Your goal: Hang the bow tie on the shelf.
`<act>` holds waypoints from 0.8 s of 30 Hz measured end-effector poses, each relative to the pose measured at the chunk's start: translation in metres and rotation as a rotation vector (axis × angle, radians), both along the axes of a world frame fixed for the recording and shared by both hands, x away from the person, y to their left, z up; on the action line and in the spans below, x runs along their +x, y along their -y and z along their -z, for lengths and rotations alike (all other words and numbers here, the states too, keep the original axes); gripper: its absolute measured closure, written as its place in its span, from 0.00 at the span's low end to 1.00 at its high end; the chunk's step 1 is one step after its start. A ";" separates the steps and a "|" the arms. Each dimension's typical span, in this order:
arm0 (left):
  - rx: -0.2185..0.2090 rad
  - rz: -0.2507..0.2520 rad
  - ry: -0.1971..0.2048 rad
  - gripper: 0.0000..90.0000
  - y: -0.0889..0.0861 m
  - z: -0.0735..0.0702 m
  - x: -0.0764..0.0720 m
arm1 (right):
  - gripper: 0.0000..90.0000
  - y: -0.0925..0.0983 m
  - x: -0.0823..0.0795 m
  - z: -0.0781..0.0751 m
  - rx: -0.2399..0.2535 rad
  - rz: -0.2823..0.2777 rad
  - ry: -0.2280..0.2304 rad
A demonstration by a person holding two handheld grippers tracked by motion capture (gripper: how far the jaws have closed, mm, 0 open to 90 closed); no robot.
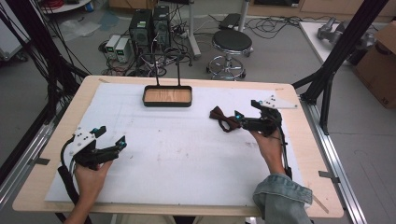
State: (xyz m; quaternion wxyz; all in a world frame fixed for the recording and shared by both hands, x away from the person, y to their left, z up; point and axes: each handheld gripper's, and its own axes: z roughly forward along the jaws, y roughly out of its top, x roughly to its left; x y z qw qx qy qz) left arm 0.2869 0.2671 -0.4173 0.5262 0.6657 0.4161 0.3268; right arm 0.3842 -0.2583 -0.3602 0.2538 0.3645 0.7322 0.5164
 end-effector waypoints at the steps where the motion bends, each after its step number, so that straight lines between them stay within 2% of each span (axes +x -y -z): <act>1: 0.001 0.001 -0.003 0.19 0.000 0.000 0.000 | 0.19 -0.004 0.005 0.000 -0.004 -0.009 -0.009; 3: 0.001 0.002 -0.007 0.19 0.001 0.001 0.001 | 0.22 -0.012 0.013 0.001 -0.014 -0.027 -0.021; 4: 0.001 0.003 -0.007 0.19 0.001 0.001 0.001 | 0.23 -0.020 0.021 0.003 -0.037 -0.036 -0.028; 6: 0.000 0.004 -0.005 0.19 0.001 0.001 0.001 | 0.23 -0.025 0.025 0.005 -0.046 -0.039 -0.040; 9: -0.004 0.008 -0.005 0.19 0.001 0.001 0.001 | 0.35 -0.034 0.035 0.014 -0.096 -0.049 -0.037; 11: -0.007 0.010 -0.006 0.19 0.001 0.001 0.001 | 0.37 -0.036 0.040 0.021 -0.127 -0.047 -0.054; 12: -0.009 0.012 -0.008 0.19 0.001 0.001 0.001 | 0.37 -0.036 0.045 0.027 -0.140 -0.046 -0.077; 14: -0.022 0.014 -0.009 0.19 0.000 0.001 0.001 | 0.39 -0.035 0.053 0.036 -0.150 -0.051 -0.116; 17: -0.024 0.015 -0.011 0.19 0.000 0.002 0.001 | 0.43 -0.036 0.059 0.046 -0.161 -0.054 -0.149; 24: -0.032 0.020 -0.015 0.19 0.000 0.002 0.002 | 0.49 -0.042 0.067 0.062 -0.207 -0.074 -0.184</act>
